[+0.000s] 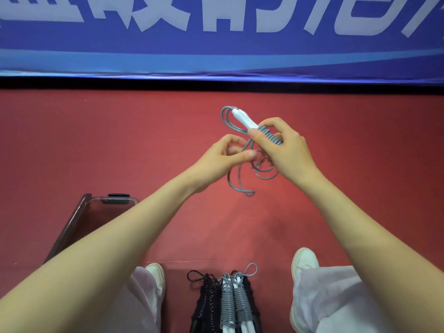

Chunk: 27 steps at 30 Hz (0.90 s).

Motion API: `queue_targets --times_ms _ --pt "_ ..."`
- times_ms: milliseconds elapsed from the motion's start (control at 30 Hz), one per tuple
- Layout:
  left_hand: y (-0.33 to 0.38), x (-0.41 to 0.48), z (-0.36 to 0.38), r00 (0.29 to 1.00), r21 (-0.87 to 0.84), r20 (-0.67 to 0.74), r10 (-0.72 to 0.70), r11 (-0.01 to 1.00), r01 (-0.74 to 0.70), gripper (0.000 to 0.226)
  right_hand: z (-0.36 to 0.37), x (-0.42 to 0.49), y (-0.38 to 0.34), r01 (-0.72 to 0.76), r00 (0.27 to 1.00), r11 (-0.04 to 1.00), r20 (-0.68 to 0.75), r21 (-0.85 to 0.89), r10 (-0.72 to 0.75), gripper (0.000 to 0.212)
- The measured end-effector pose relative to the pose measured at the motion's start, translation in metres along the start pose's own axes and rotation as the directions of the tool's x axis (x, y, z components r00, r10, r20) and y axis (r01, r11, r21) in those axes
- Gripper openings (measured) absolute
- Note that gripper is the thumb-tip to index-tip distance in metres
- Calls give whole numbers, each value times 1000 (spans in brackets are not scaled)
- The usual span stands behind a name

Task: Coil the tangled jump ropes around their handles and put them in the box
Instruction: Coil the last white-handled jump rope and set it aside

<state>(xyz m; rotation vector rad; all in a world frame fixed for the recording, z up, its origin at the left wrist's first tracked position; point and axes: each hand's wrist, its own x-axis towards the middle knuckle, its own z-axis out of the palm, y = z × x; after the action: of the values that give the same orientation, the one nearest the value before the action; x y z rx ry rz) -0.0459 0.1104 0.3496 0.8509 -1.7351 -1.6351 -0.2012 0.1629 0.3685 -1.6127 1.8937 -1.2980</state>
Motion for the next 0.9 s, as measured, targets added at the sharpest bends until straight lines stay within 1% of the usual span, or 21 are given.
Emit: queue_targets --times_ms 67,100,167,233,300,367,467,567,600,667,733,800,833,867,900 --pt "-1 -1 5 997 -110 75 9 994 -1 10 2 2 0 -12 999 996 -29 94 15 25" --pt "1 -3 8 996 -176 89 4 984 12 8 2 3 0 -28 998 990 -47 135 35 25" --pt "6 -5 12 994 -260 108 -35 964 62 16 -3 6 0 -63 993 979 -89 196 82 22" --pt "6 -7 11 987 -231 132 -93 965 122 24 -9 7 0 -109 984 963 -114 245 140 18" --pt "2 -7 6 982 -200 139 -130 967 156 29 -14 8 0 -144 980 950 -96 278 176 16" --pt "-1 -7 3 980 -263 137 -146 948 178 28 -16 7 -2 -182 979 923 -25 340 203 18" --pt "-2 -6 -6 974 -401 152 -167 891 215 27 -19 5 -6 -267 964 844 124 465 237 20" --pt "0 -5 -17 985 -420 111 -129 892 164 24 -26 2 -8 -364 922 774 321 518 218 27" --pt "1 -4 -19 990 -393 99 -103 910 134 23 -27 0 -9 -397 898 743 397 539 191 31" --pt "0 -5 -20 991 -270 127 -49 959 82 22 -30 -3 -13 -464 831 681 544 567 114 42" --pt "-1 -8 -19 987 -100 163 -9 995 25 19 -34 -7 -16 -517 742 669 670 534 38 50" --pt "2 -10 -23 985 108 163 62 991 -80 13 -41 -12 -18 -555 625 706 780 439 6 52" --pt "5 -12 -26 981 210 174 88 970 -124 15 -44 -14 -18 -563 566 738 824 372 17 49" --pt "7 -12 -29 975 279 201 96 948 -151 18 -45 -17 -19 -549 513 784 857 289 43 45" --pt "8 -12 -32 973 313 219 77 939 -145 19 -45 -19 -21 -503 473 843 877 192 82 40"
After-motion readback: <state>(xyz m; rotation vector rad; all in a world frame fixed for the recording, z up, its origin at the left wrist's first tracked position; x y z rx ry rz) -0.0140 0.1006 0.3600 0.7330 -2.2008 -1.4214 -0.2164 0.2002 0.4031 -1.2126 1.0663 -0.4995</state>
